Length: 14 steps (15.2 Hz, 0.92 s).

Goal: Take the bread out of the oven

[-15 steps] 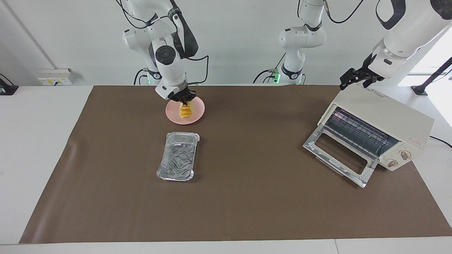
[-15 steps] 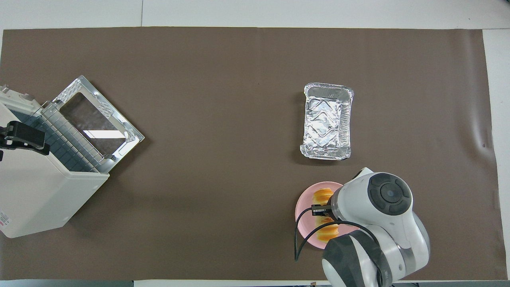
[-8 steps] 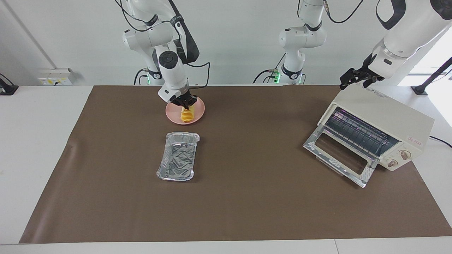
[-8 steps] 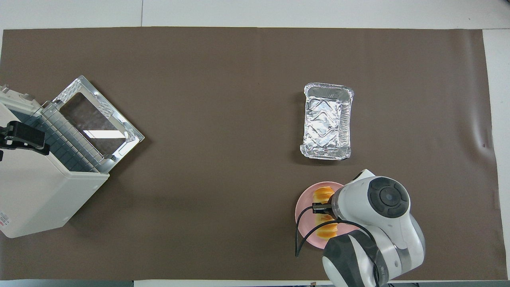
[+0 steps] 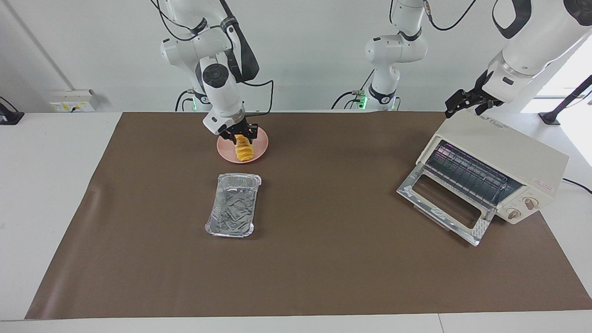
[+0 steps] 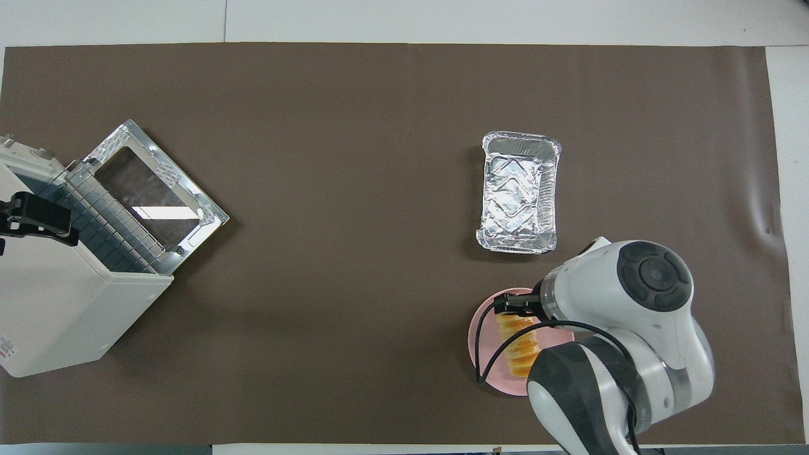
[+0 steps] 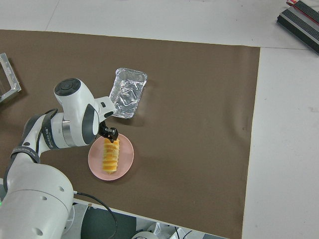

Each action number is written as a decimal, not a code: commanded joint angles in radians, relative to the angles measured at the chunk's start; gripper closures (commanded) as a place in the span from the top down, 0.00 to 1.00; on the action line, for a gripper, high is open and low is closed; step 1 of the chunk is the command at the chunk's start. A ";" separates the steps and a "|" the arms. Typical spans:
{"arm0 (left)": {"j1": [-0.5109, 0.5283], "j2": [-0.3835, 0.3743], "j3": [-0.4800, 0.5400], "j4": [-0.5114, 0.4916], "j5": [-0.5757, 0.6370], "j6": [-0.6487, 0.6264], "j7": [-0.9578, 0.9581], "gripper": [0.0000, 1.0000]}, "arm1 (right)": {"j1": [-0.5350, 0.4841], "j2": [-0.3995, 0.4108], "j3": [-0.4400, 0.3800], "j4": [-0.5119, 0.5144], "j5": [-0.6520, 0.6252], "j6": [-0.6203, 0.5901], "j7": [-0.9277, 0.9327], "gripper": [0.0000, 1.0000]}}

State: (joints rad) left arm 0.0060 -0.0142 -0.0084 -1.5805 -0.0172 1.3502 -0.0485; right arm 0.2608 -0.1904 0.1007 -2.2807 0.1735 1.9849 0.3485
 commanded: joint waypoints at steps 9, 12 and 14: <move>-0.006 -0.021 0.005 -0.024 0.002 0.015 -0.010 1.00 | -0.196 0.155 0.002 0.538 -0.198 -0.248 -0.285 1.00; -0.006 -0.020 0.005 -0.024 0.002 0.015 -0.010 1.00 | -0.222 0.160 0.000 0.541 -0.215 -0.264 -0.307 1.00; -0.006 -0.021 0.005 -0.024 0.002 0.015 -0.010 1.00 | -0.229 0.160 0.000 0.543 -0.213 -0.275 -0.307 1.00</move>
State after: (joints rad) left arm 0.0060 -0.0142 -0.0084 -1.5805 -0.0172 1.3502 -0.0485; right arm 0.0494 -0.0393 0.0912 -1.7620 -0.0259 1.7378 0.0638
